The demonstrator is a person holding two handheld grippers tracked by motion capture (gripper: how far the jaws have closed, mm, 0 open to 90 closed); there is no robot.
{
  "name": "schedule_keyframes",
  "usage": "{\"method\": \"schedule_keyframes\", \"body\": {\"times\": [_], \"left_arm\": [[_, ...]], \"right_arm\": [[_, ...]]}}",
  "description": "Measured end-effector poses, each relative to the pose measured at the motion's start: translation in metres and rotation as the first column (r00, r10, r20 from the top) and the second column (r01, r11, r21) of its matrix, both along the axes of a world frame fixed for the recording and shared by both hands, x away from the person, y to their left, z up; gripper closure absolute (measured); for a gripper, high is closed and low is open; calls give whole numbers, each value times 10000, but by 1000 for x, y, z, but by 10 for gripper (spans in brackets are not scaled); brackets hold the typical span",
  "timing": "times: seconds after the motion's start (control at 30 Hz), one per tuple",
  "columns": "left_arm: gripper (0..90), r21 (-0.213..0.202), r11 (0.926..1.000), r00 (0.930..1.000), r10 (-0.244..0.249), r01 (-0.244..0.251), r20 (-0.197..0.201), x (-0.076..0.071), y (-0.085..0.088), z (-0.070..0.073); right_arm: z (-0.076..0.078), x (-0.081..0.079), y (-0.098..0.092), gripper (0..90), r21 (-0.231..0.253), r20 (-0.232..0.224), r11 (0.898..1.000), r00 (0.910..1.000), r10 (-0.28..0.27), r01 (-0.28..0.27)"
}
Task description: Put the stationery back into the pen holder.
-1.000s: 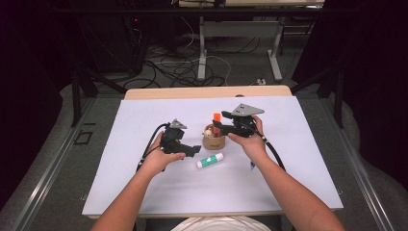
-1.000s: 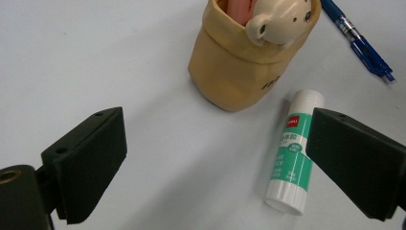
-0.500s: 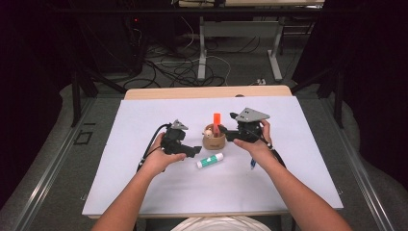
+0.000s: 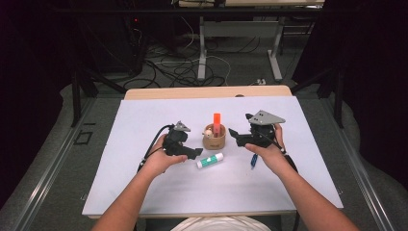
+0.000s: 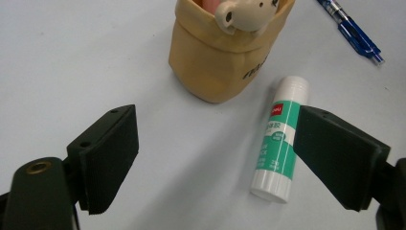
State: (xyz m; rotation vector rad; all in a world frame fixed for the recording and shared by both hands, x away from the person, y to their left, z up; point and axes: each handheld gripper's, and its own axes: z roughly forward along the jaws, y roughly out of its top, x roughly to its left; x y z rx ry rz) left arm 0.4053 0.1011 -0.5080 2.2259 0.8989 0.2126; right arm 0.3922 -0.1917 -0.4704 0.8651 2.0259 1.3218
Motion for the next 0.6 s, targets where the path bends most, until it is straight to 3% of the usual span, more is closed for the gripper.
{"method": "schedule_keyframes", "body": {"times": [0.1,0.33,0.6], "left_arm": [[159,93,9999,10000,-59,60,-52,-1,-2,-1],[213,481,9977,9988,-466,474,-175,-3,-8,-4],[309,1115,9889,9946,-931,978,-463,-7,-19,-8]], "right_arm": [[-3,-2,-7,147,-111,-424,9999,9990,-103,98],[-12,-1,-14,141,303,-930,9991,9953,-254,283],[-13,-4,-18,141,187,-1368,9991,9900,-353,382]]}}
